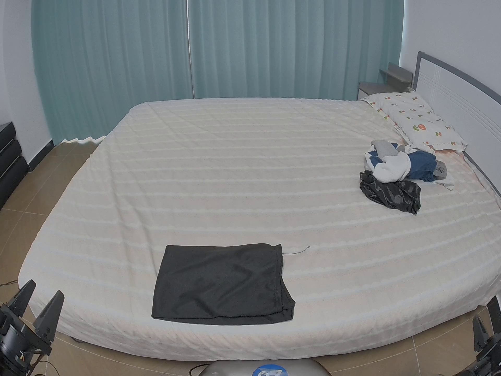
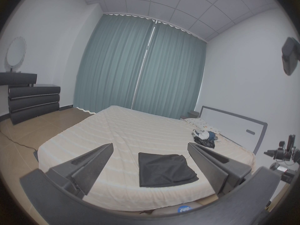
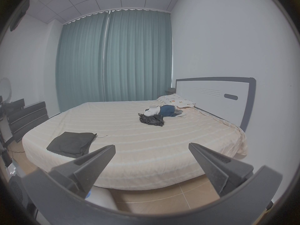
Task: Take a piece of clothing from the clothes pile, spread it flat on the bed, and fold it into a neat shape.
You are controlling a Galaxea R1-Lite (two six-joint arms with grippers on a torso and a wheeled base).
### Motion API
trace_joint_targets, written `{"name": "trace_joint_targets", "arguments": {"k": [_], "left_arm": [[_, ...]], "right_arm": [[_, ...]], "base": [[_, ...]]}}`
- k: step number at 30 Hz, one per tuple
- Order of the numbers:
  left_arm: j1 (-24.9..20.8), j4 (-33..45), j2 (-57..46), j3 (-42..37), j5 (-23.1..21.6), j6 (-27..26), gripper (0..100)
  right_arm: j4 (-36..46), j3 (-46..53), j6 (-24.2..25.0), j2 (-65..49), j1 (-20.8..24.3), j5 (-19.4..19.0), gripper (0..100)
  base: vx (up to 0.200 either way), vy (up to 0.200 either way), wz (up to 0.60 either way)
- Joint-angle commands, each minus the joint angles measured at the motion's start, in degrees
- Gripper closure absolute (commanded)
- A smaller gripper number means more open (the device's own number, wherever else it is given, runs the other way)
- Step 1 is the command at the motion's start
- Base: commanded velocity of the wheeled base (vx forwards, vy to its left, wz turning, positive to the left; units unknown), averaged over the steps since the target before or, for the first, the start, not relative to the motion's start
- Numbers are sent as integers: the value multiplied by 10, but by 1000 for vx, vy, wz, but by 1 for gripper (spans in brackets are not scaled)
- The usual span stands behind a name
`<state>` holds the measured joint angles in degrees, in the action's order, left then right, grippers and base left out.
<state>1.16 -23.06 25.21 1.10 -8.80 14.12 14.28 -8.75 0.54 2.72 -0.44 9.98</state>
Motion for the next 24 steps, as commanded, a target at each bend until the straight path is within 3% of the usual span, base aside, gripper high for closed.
{"name": "trace_joint_targets", "arguments": {"k": [1,10,17,21,24], "left_arm": [[-2,43,-76,-8,0,-27,0],[-4,147,-186,-8,0,-46,0],[-5,203,-252,-7,10,-110,0],[-5,203,-252,-7,12,-110,0],[-5,203,-252,-8,26,-117,0]], "right_arm": [[13,1,4,-11,0,20,0],[7,6,-2,-26,2,19,0],[-8,-51,-27,-26,2,-6,0],[-20,16,-17,-27,2,-8,0],[-86,48,-12,-27,2,-21,0]], "base": [[0,0,0],[0,0,0],[0,0,0],[0,0,0],[0,0,0]]}}
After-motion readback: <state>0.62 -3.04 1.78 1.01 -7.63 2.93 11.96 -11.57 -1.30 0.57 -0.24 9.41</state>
